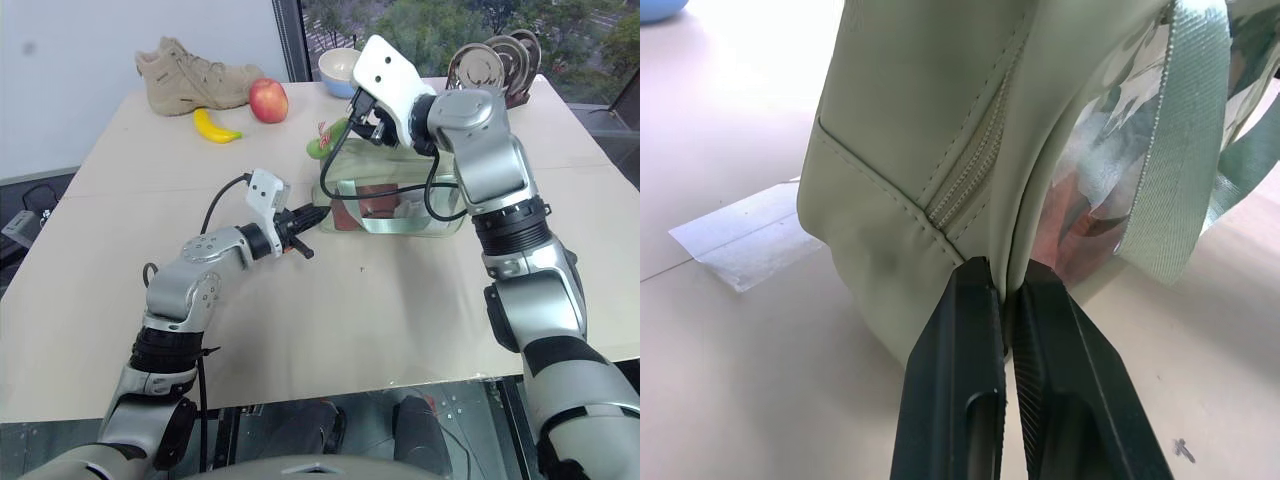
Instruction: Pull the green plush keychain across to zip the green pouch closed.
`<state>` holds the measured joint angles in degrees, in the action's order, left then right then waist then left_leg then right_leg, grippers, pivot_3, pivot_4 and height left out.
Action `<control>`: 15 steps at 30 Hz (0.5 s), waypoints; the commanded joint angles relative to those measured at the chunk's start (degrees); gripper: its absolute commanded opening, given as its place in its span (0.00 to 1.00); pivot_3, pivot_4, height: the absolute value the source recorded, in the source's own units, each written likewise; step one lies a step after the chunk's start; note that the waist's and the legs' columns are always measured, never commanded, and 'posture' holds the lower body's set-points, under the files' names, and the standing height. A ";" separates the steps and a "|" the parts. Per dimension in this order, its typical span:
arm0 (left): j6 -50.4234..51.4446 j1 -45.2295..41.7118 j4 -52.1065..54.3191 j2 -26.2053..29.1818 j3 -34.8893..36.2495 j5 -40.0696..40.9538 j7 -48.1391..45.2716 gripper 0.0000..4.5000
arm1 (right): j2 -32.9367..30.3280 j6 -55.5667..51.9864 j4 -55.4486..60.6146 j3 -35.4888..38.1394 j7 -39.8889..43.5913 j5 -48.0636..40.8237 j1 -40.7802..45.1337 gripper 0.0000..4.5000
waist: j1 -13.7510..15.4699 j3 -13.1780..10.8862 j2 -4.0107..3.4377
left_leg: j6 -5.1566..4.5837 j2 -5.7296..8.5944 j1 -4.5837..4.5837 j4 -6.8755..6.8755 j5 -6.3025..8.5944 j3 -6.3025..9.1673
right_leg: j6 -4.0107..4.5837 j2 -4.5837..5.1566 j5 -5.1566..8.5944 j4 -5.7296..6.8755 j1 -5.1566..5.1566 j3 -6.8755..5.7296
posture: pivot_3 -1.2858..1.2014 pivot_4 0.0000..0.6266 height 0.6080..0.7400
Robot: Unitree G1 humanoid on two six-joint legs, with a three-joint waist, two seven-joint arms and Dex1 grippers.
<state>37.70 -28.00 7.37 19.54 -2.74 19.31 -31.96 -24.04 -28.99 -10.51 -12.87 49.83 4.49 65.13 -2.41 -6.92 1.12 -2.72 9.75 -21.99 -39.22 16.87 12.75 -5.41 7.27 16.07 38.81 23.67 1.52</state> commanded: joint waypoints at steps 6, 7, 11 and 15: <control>-0.10 1.01 1.50 0.79 -1.57 -0.94 -0.23 0.00 | 7.61 -35.02 5.72 15.36 -8.02 -12.51 4.59 0.44 | 0.03 0.00 -0.01 | 0.00 -0.02 0.00 0.01 0.00 0.02 | 0.01 -0.01 0.00 0.03 -0.02 -0.01 | 0.52 0.24 1.00; -0.25 1.00 1.48 0.86 -1.71 -1.05 -0.30 0.00 | 8.96 -40.42 5.17 18.30 -9.68 -14.10 5.55 0.44 | 0.04 0.00 -0.01 | 0.00 -0.01 0.00 0.03 0.00 0.02 | 0.01 -0.01 -0.01 0.04 -0.02 -0.01 | 0.52 0.24 1.00; -0.63 1.01 1.49 0.99 -2.21 -1.35 -0.51 0.00 | 13.74 -54.24 -2.21 32.46 -19.38 -15.90 11.29 0.44 | 0.08 0.01 -0.03 | 0.00 0.00 0.02 0.06 0.00 0.05 | 0.03 -0.01 -0.02 0.04 -0.02 -0.02 | 0.52 0.24 1.00; -0.88 1.13 1.73 1.18 -2.65 -1.57 -0.72 0.00 | 17.04 -62.77 -11.59 46.87 -24.95 -17.33 18.03 0.44 | 0.06 0.01 -0.05 | 0.00 0.01 0.02 0.07 0.00 -0.01 | 0.03 -0.01 -0.02 0.07 -0.01 0.06 | 0.52 0.24 1.00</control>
<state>36.49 -27.41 8.17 20.43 -4.10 18.16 -32.16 -7.75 -88.32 -20.46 28.70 27.16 -11.03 79.68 -2.35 -6.91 1.07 -2.72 9.76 -21.96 -39.14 16.87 12.73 -5.37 7.26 16.05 38.89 23.67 1.58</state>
